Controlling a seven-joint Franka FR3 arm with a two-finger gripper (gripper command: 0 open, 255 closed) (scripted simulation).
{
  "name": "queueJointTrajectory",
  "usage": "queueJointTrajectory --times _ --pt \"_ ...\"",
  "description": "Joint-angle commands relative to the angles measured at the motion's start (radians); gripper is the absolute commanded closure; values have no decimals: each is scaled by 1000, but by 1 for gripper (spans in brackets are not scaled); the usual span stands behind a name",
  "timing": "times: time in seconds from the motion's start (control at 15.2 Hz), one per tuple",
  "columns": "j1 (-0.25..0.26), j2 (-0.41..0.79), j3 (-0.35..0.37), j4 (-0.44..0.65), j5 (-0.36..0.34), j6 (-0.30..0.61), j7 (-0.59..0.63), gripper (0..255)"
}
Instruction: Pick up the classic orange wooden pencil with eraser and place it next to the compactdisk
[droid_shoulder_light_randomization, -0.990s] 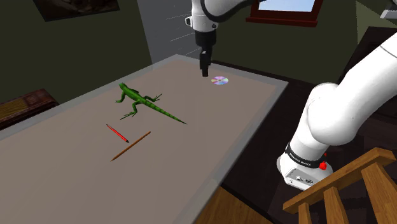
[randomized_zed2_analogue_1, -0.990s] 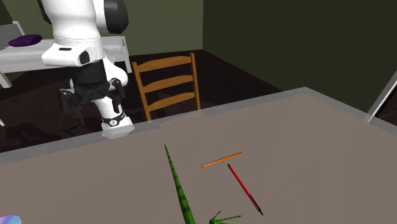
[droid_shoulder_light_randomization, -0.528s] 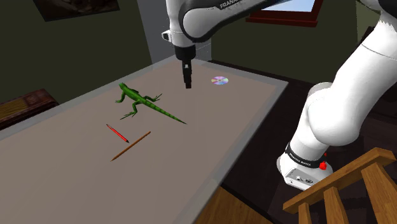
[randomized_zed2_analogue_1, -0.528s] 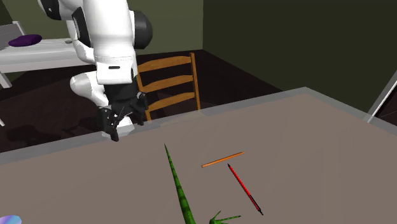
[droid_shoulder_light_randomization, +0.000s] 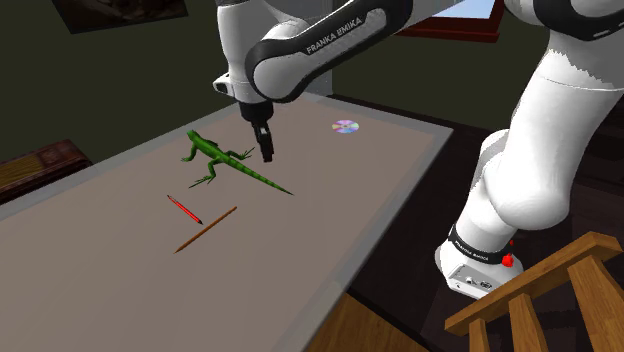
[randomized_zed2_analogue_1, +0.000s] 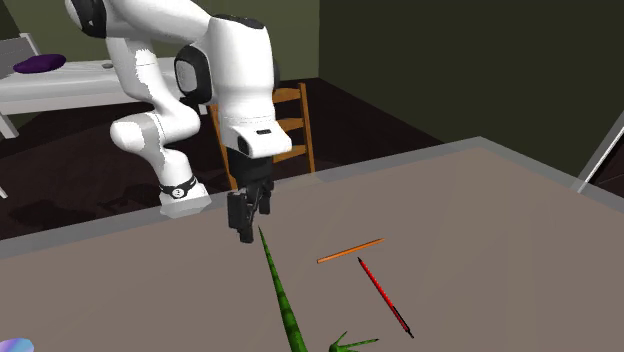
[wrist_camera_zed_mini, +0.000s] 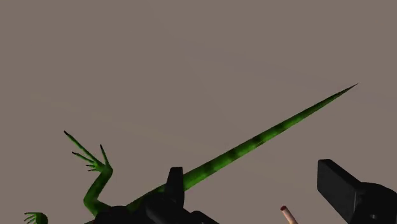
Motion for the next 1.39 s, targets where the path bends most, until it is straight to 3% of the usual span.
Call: queueJointTrajectory --times 0.0,0.86,1.32 --pt "19 50 19 29 -14 29 -26 0" --pt "142 318 123 181 -148 183 -180 0" --pt "145 376 112 178 -174 243 -168 0"
